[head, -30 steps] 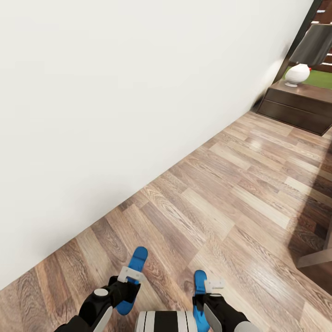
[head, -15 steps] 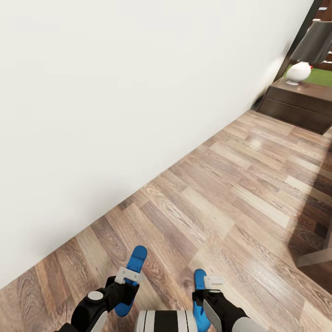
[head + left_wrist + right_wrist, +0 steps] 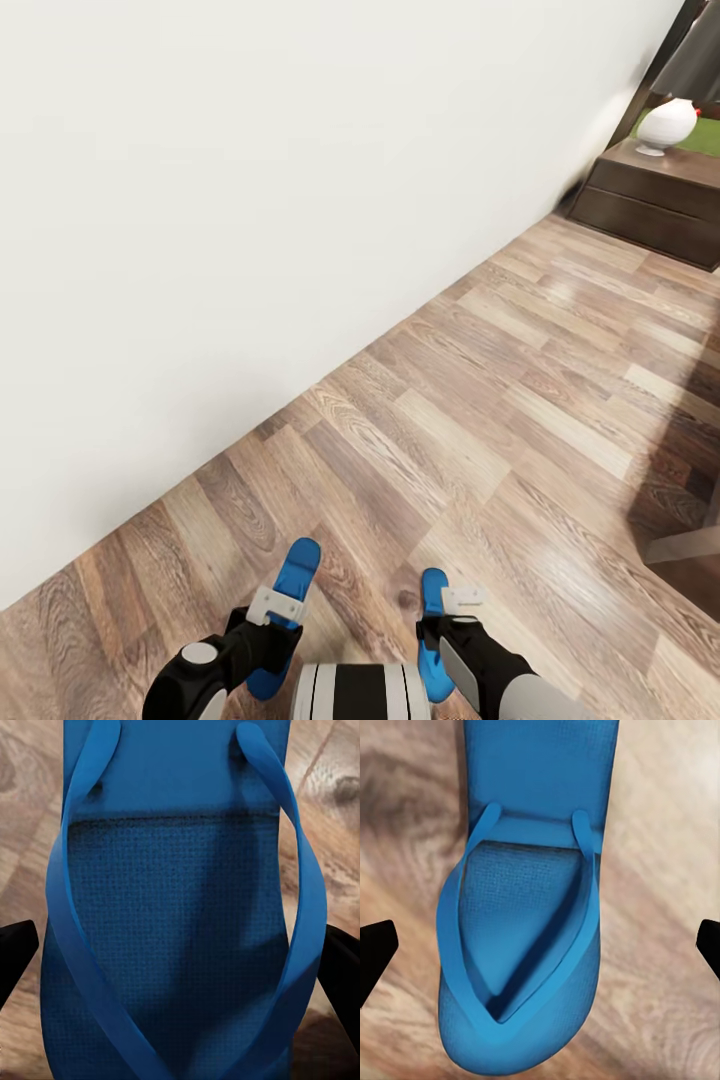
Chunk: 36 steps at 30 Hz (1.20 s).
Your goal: In the bedroom, move the book from the bed onto either nightstand, and place the two sandals side by side next to the bed.
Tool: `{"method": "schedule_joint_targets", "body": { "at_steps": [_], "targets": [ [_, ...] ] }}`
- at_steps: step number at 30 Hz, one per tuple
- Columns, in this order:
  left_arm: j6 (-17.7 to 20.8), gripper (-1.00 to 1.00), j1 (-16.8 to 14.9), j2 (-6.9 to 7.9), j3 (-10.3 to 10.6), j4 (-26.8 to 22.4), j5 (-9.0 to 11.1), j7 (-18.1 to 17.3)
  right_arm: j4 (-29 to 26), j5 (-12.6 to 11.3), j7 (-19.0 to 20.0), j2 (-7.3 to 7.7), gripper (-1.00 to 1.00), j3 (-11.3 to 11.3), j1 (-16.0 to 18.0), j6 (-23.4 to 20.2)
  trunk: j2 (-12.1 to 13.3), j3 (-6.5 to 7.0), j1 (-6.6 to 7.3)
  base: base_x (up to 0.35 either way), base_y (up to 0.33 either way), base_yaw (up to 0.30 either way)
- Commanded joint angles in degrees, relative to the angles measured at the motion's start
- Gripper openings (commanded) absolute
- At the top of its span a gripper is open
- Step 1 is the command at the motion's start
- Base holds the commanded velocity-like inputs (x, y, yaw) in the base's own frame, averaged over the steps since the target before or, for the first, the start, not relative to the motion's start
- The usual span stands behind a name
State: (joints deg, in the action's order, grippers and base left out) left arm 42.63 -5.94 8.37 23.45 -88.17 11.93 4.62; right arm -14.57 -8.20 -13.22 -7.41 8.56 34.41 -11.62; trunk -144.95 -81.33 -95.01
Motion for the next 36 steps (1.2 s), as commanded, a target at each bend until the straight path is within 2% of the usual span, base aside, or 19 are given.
{"method": "schedule_joint_targets", "body": {
  "at_steps": [1, 14, 18, 23, 25, 31, 36],
  "targets": [
    [0.2, -1.00, 0.0, 0.20, 0.1, -0.4, 0.6, 0.5, -0.1, -0.6, -0.4, 0.02, 1.00, 0.5, 0.0, -0.3, 0.0, -0.27, -0.01, 0.000, 0.000, 0.000],
    [0.7, -1.00, 0.2, 1.06, 0.2, -2.5, 0.6, 0.5, -0.2, -0.5, -0.4, 0.02, 1.00, 0.5, 0.6, -0.3, 0.0, -0.27, -0.01, 0.000, 0.000, 0.000],
    [0.8, -1.00, 0.2, 1.10, 0.2, -2.6, 0.6, 0.5, -0.3, -0.4, -0.4, 0.02, 1.00, 0.5, 0.8, -1.5, -0.1, -1.15, -0.12, 0.000, 0.000, 0.000],
    [0.8, -1.00, 0.2, 1.12, 0.2, -2.6, 0.6, 0.5, -0.7, -0.4, -0.4, 0.02, 1.00, 0.5, 1.2, -3.9, -0.1, -1.15, -0.12, 0.000, 0.000, 0.000],
    [0.8, -1.00, 0.2, 1.12, 0.2, -2.6, 0.6, 0.5, -0.8, -0.3, -0.4, 0.02, 1.00, 0.5, 1.4, -4.2, -0.1, -1.15, -0.12, 0.000, 0.000, 0.000],
    [0.8, -1.00, 0.2, 1.13, 0.2, -2.6, 0.6, 0.5, -0.8, -0.4, -0.4, 0.02, 1.00, 0.5, 1.9, -4.5, -0.2, -2.48, -0.27, 0.000, 0.000, 0.000],
    [0.8, -1.00, 0.2, 1.13, 0.2, -2.6, 0.6, 0.5, -0.8, -0.3, -0.4, 0.02, 1.00, 0.5, 2.2, -4.7, -0.2, -2.48, -0.27, 0.000, 0.000, 0.000]
  ]
}}
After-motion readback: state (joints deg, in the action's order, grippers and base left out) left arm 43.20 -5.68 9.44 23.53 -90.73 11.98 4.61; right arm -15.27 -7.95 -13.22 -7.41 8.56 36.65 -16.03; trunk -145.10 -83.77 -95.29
